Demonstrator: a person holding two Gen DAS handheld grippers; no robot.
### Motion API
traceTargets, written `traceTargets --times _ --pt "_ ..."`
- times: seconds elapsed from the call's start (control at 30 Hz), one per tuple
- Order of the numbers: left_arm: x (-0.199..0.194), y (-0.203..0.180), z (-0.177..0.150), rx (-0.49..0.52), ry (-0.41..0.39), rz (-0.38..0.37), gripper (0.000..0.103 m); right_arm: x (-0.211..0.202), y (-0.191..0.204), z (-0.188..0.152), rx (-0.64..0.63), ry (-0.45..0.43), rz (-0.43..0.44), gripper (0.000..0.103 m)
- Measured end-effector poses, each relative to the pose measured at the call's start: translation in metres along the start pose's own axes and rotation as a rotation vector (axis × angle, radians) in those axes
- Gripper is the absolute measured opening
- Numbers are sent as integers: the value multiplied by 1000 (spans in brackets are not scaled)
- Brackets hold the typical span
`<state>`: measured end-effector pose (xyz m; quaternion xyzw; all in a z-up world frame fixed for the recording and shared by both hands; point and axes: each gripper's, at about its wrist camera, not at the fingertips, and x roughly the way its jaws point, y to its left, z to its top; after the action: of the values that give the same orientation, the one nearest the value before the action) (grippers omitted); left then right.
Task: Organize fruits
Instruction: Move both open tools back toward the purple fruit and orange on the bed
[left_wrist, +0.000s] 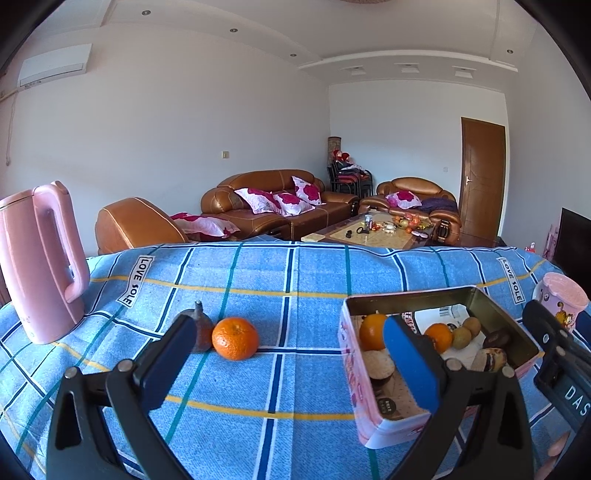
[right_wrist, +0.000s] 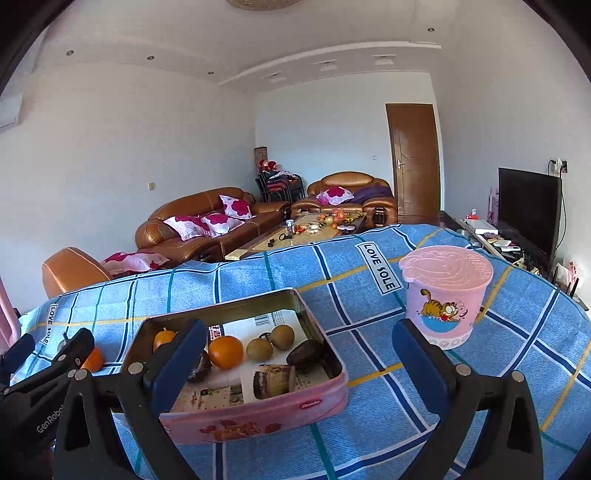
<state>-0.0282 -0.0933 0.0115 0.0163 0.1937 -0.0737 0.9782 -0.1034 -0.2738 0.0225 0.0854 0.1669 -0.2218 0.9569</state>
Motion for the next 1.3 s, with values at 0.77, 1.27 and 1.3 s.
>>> traceTargets --times 0.77,1.27,1.3 --pt "19 94 -3 -80 79 91 103 6 105 -14 -59 57 163 102" --pt "52 185 -2 -85 198 278 103 27 182 -29 -217 226 337 102" --pt "54 191 -2 -94 210 285 103 30 189 -31 -235 247 351 101"
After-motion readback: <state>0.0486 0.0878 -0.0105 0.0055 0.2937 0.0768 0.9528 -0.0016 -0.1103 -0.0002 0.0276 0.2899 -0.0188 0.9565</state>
